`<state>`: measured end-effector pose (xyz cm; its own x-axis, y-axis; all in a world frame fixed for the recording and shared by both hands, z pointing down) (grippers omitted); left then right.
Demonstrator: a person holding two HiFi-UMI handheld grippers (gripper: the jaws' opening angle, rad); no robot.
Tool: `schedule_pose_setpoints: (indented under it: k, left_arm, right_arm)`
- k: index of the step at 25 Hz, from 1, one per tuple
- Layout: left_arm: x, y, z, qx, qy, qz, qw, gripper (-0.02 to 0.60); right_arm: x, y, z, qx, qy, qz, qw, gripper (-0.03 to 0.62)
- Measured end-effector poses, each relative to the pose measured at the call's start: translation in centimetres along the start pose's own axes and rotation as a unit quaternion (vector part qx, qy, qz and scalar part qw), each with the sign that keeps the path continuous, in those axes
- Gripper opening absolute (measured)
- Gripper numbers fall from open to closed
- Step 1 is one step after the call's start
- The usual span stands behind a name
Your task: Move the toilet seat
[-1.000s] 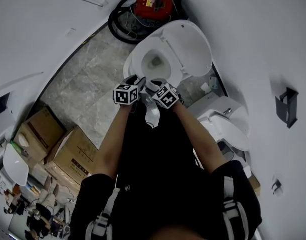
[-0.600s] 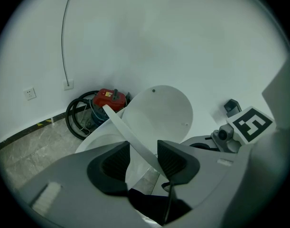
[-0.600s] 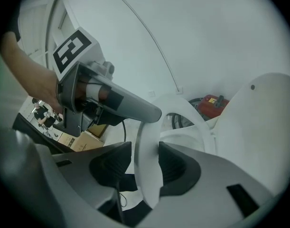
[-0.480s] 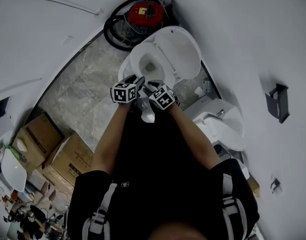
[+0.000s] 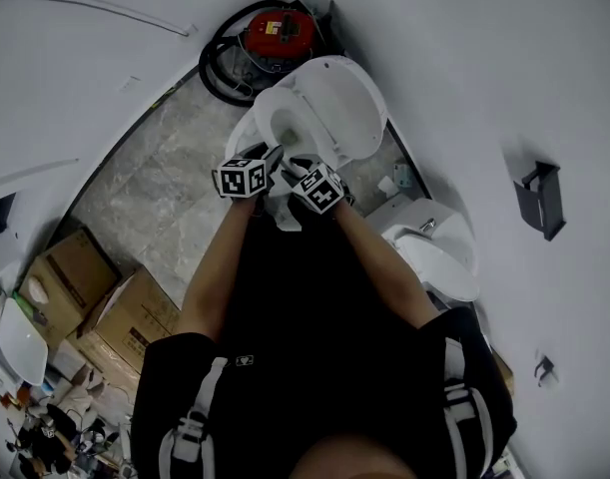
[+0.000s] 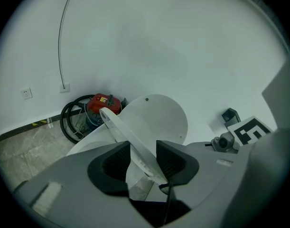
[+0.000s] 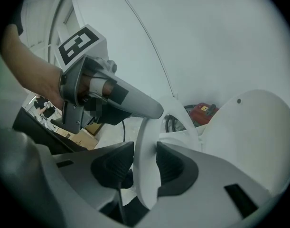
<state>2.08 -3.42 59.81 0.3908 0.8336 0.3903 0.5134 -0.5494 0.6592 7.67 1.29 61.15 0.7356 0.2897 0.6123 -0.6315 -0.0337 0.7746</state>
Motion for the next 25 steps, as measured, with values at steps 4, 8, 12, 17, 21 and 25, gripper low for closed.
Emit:
schedule_pose_setpoints:
  k: [4, 8, 12, 17, 21, 25]
  left_arm:
    - [-0.6, 0.5, 0.9, 0.011, -0.024, 0.02, 0.9994, 0.163]
    - [-1.2, 1.1, 1.8, 0.012, -0.032, 0.032, 0.9989, 0.156]
    - [-1.8, 1.7, 2.8, 0.013, -0.022, 0.031, 0.9992, 0.156]
    - [-2.5, 2.5, 3.9, 0.018, -0.012, 0.029, 0.9994, 0.158]
    - [-2.8, 3.1, 4.9, 0.021, -0.005, 0.029, 0.9993, 0.16]
    - [-3.3, 3.7, 5.9, 0.028, 0.0, 0.029, 0.9992, 0.161]
  right_arm:
    - [0.3, -0.9, 0.7, 0.004, -0.009, -0.004, 1.0, 0.152]
    - [0.7, -1.7, 1.5, 0.006, -0.012, -0.001, 1.0, 0.149]
    - [0.8, -2.7, 2.5, 0.009, -0.013, 0.007, 1.0, 0.153]
    - [1.0, -3.6, 3.7, 0.006, -0.019, 0.012, 1.0, 0.169]
    - [1.3, -4.5, 4.6, 0.006, -0.028, 0.016, 0.999, 0.173]
    - [1.5, -5.1, 5.6, 0.007, -0.033, 0.023, 0.999, 0.178]
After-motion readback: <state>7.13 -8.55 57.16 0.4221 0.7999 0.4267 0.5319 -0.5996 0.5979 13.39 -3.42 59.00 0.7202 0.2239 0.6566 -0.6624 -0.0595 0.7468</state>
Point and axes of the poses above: the fingertips, and each gripper's own axes: y forward along the fingers, z to its right, x out of its underside, the point moved 2 cm from there along -y, backward along the fingers, and after that the axes turned 12 degrees about -y, right-handed, at the moved point
